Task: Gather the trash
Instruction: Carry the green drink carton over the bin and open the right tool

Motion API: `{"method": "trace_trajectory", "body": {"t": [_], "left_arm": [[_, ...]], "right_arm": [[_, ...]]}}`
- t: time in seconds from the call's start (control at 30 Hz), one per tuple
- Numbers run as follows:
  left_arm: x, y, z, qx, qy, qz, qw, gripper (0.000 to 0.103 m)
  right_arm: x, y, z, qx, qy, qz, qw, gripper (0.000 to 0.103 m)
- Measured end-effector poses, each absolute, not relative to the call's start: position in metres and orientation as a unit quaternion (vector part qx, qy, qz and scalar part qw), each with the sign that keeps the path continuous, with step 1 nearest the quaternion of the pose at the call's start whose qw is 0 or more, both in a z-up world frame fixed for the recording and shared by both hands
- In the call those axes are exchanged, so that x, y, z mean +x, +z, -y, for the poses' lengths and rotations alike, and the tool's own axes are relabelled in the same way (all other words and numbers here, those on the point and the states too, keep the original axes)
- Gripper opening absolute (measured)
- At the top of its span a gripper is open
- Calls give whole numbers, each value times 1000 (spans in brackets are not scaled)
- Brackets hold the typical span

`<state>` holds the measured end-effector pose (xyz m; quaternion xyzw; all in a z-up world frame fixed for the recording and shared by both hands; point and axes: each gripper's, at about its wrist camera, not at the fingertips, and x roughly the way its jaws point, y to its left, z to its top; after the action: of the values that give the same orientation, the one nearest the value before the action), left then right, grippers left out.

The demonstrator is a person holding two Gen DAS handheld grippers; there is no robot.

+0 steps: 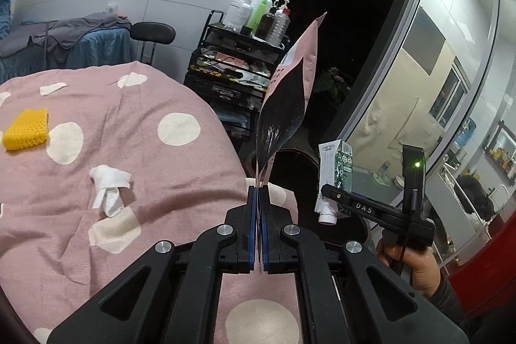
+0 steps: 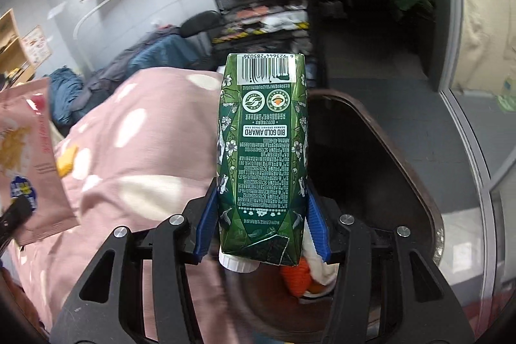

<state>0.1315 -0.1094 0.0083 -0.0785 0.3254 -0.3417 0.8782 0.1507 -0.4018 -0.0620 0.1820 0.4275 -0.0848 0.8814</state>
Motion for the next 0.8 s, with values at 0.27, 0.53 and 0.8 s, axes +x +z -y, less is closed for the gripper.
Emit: {"method": "trace_trajectory", "body": {"t": [0.27, 0.53, 0.8], "left_arm": [[134, 3, 138, -74, -371, -342, 860, 3], [138, -7, 166, -64, -398, -370, 837, 3], [143, -18, 188, -65, -420, -399, 812, 3]], "right_arm": [[156, -101, 430, 187, -120, -479, 849, 50], [156, -118, 438, 199, -126, -483, 843, 65], [138, -105, 435, 203, -150, -455, 854, 76]]}}
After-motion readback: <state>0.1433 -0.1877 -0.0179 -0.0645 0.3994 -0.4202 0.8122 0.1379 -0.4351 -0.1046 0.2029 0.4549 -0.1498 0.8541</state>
